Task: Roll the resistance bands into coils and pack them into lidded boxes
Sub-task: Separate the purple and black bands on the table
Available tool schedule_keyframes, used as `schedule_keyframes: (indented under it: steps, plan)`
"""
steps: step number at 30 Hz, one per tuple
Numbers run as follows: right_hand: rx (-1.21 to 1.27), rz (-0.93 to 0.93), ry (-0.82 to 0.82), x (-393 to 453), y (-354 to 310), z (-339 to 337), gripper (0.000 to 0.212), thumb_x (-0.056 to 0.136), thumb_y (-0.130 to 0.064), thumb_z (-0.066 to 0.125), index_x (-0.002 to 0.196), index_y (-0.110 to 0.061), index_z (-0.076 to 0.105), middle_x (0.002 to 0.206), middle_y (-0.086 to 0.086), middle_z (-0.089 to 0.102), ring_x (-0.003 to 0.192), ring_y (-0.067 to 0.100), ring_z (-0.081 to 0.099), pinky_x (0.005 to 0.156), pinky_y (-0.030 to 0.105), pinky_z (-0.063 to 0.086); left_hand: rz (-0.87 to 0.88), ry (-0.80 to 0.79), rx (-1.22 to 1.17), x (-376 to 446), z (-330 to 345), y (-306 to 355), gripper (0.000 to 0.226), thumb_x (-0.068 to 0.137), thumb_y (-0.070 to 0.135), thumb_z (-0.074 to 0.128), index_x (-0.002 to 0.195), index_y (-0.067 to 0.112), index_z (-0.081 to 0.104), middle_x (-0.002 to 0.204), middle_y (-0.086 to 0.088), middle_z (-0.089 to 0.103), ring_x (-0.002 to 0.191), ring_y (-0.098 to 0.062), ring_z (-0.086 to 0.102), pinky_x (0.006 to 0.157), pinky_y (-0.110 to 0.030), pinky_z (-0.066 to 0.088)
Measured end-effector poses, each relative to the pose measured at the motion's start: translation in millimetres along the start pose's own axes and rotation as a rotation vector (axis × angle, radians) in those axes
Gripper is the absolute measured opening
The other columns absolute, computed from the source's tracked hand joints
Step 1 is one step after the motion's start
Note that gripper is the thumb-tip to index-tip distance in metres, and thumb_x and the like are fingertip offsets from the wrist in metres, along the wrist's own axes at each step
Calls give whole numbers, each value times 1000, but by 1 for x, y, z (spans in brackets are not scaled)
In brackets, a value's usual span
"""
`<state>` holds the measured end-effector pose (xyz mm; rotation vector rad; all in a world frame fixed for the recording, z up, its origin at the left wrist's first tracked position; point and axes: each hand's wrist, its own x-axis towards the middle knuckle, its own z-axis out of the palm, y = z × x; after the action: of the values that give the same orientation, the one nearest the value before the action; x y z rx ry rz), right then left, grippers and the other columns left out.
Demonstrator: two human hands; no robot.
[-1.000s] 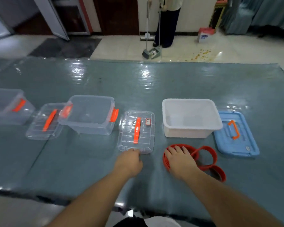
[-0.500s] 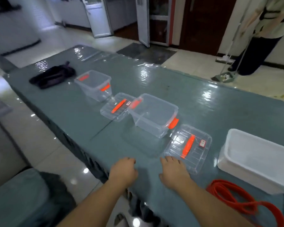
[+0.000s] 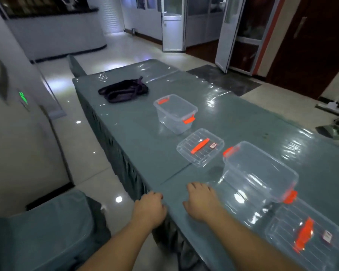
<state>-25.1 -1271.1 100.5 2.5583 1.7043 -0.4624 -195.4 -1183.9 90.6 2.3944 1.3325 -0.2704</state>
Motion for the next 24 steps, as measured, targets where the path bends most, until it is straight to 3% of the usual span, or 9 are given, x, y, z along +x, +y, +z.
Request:
schedule_keyframes:
  steps: [3, 10, 16, 24]
  plan:
    - [-13, -32, -4, 34, -41, -10, 53, 95, -47, 52, 141, -21, 47, 147, 4, 52, 140, 29, 46, 115, 42, 35, -39, 28, -27, 16, -21, -44, 29, 97, 38, 48, 119, 23, 60, 125, -3, 59, 119, -30, 58, 94, -40, 47]
    - [-52, -162, -20, 112, -127, -25, 52, 96, -47, 53, 141, -20, 48, 146, 5, 53, 137, 30, 48, 113, 43, 38, -161, 69, -96, 51, -55, -132, 35, 98, 37, 49, 128, 23, 60, 127, -3, 59, 114, -27, 59, 89, -39, 46]
    - [-81, -290, -44, 192, -187, -33, 56, 98, -48, 52, 146, -20, 45, 150, 6, 51, 139, 31, 46, 114, 44, 37, -281, 144, -130, 89, -84, -199, 38, 99, 39, 51, 132, 23, 59, 129, -3, 59, 118, -27, 57, 98, -43, 51]
    - [-86, -397, -65, 311, -231, -43, 43, 101, -44, 48, 137, -21, 49, 141, 3, 55, 132, 27, 51, 109, 40, 38, -418, 207, -100, 170, -152, -259, 44, 100, 39, 50, 141, 25, 54, 138, -2, 57, 122, -25, 56, 97, -40, 48]
